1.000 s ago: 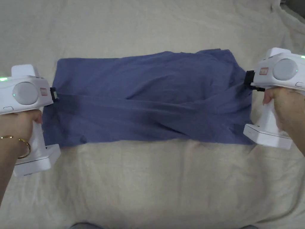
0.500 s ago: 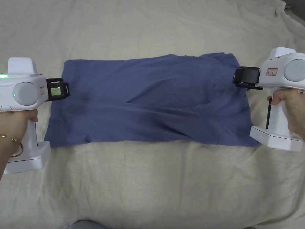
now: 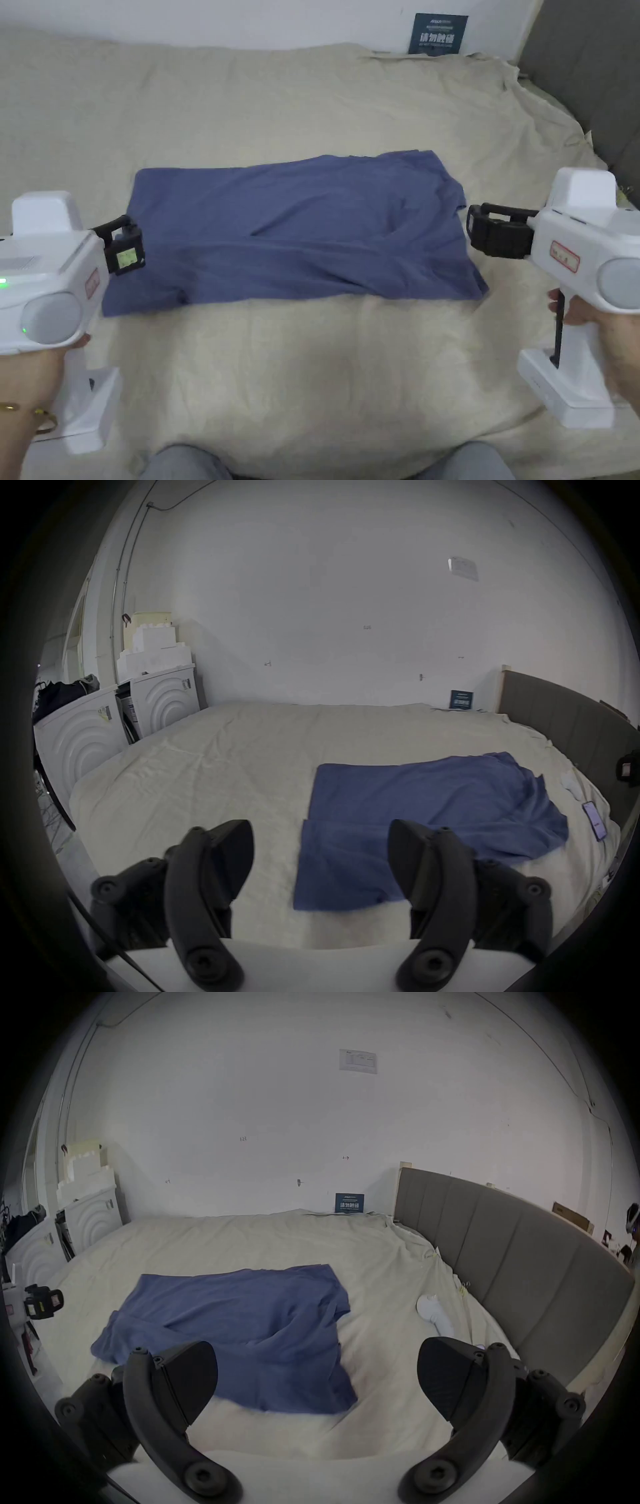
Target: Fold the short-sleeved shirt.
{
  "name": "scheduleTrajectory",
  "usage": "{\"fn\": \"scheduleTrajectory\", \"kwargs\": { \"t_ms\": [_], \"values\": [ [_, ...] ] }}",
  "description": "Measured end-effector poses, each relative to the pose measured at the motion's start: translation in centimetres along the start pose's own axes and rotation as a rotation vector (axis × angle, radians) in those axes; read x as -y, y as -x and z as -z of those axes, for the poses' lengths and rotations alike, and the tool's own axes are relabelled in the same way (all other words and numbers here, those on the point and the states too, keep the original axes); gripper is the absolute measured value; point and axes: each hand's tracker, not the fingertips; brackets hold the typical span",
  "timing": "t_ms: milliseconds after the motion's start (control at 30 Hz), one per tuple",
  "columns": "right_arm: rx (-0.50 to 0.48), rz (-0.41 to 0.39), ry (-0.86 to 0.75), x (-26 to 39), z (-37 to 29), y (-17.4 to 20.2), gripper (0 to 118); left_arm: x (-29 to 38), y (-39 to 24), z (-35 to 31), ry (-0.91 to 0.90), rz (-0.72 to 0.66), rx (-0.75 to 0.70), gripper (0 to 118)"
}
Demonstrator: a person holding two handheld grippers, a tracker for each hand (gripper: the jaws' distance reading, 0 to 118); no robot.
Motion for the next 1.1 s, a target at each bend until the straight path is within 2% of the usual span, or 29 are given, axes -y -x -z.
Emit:
{"fn": "scheduleTrajectory", "kwargs": {
  "t_ms": [33,100,133,200,233,267,333,400,633,800,833,867,900,933,967,1000,1100],
  "values": [
    [-0.006,0.008,-0.011,0.8,-0.8,0.3,101,0.4,-0.3,-0.6,-0.004,-0.012,0.015,76],
    [-0.010,0.010,-0.025,2.5,-2.3,0.7,73,1.3,-0.5,-1.8,0.000,-0.029,0.040,61],
    [-0.009,0.012,-0.026,3.1,-2.7,0.8,52,1.7,-0.7,-2.2,-0.003,-0.032,0.050,44],
    [-0.004,0.017,-0.025,4.3,-3.5,1.0,32,2.4,-1.2,-3.0,-0.009,-0.021,0.057,22],
    [-0.002,0.024,-0.026,4.9,-3.8,1.0,15,2.7,-1.4,-3.4,-0.012,-0.014,0.066,12],
    [0.001,0.038,-0.024,5.3,-4.0,0.9,3,3.0,-1.5,-3.7,-0.017,-0.006,0.075,5],
    [0.004,0.095,-0.012,6.1,-4.1,0.6,0,3.2,-1.9,-4.1,-0.020,0.013,0.092,0],
    [-0.022,0.115,0.024,6.4,-3.8,0.3,0,3.4,-2.3,-4.4,-0.022,0.033,0.099,0],
    [-0.009,0.109,0.072,5.9,-2.5,0.0,0,3.7,-2.7,-4.3,-0.019,0.008,0.111,0],
    [-0.009,0.045,0.163,3.4,1.9,-0.4,1,3.8,-2.9,-4.0,-0.020,0.006,0.114,0],
    [-0.005,0.015,0.218,2.7,3.3,-0.5,5,3.7,-3.0,-3.9,-0.020,0.001,0.116,0],
    [-0.015,0.004,0.287,2.1,4.9,-0.6,19,3.7,-3.0,-3.7,-0.017,-0.002,0.117,0],
    [-0.018,-0.002,0.342,1.6,6.5,-0.7,44,3.7,-3.1,-3.6,-0.016,-0.005,0.119,0],
    [-0.019,-0.011,0.367,1.5,7.8,-0.8,83,3.7,-3.2,-3.5,-0.015,-0.007,0.122,0],
    [-0.019,-0.014,0.403,1.3,9.2,-0.9,101,3.6,-3.2,-3.3,-0.013,-0.006,0.124,0],
    [0.002,-0.021,0.428,1.2,10.4,-0.8,104,3.7,-3.3,-3.0,-0.010,-0.001,0.123,0],
    [0.014,-0.054,0.487,1.0,13.6,-0.8,104,3.7,-3.6,-2.3,0.004,0.015,0.127,0]
  ]
}}
